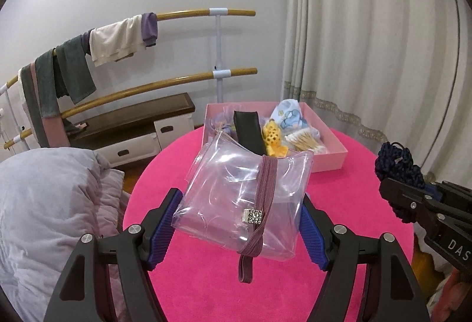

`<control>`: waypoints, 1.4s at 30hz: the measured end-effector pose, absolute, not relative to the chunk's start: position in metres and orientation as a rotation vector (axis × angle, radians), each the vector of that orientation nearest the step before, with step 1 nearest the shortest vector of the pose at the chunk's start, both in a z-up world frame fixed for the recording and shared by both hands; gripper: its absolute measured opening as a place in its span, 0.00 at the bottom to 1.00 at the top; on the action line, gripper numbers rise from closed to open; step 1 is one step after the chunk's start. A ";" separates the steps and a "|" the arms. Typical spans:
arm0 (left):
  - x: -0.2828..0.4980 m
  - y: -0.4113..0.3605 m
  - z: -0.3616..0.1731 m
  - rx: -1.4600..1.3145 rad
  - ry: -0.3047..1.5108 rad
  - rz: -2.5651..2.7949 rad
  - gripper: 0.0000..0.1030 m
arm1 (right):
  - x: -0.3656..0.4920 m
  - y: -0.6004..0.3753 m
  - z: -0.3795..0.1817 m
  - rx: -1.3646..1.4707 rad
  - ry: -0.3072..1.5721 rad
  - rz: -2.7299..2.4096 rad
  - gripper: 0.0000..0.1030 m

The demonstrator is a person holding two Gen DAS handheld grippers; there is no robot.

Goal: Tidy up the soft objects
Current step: 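Lift and carry the clear bag and navy knit ball over the pink box with both tools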

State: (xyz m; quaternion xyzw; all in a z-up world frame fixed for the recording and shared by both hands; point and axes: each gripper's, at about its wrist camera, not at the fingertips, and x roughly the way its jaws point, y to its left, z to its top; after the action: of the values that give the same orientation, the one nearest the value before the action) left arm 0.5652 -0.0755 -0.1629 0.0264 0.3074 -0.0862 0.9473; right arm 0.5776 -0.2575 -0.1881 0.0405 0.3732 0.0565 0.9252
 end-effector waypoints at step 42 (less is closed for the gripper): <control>0.856 -0.097 -0.161 -0.006 0.669 -0.195 0.69 | 0.759 -0.296 -0.179 0.105 0.779 0.155 0.15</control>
State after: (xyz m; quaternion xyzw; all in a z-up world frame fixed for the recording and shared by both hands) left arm 0.8560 -0.0967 -0.1609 -0.0031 0.3276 -0.0957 0.9400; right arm 0.7592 -0.2962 -0.1791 0.0511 0.3791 0.0754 0.9209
